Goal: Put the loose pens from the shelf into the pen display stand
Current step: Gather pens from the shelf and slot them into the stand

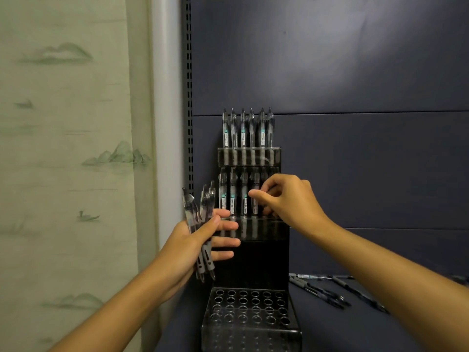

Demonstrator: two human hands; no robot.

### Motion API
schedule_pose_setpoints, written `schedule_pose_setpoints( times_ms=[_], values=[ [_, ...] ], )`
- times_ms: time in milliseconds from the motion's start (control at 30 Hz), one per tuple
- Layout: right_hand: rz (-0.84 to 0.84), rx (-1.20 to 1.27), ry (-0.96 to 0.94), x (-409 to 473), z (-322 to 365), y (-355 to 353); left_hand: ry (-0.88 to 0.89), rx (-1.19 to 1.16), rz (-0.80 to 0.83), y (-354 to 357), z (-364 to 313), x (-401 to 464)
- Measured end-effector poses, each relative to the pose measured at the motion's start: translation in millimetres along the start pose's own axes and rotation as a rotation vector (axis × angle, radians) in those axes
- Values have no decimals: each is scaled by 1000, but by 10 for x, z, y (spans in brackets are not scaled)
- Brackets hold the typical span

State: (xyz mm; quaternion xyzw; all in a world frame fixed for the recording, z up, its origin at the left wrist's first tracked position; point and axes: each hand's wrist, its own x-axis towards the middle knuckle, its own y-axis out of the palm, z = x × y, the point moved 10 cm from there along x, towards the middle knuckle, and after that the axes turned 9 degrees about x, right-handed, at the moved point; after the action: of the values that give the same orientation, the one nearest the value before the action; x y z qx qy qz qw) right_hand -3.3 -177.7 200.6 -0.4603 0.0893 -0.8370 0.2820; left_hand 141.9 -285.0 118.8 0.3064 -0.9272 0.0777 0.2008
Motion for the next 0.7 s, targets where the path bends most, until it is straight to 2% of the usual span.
schedule_pose_setpoints(
  times_ms=[133, 367, 533, 700],
  values=[
    [11, 83, -31, -54, 121, -52, -5, -28, 32, 74, -25, -6],
    [261, 265, -103, -308, 410, 301, -3, -153, 135, 387, -95, -21],
    [281, 448, 2, -345, 302, 325, 5, -110, 138, 454, -103, 0],
    [239, 456, 1, -356, 308, 300, -7, -90, 139, 441, -42, 25]
  ],
)
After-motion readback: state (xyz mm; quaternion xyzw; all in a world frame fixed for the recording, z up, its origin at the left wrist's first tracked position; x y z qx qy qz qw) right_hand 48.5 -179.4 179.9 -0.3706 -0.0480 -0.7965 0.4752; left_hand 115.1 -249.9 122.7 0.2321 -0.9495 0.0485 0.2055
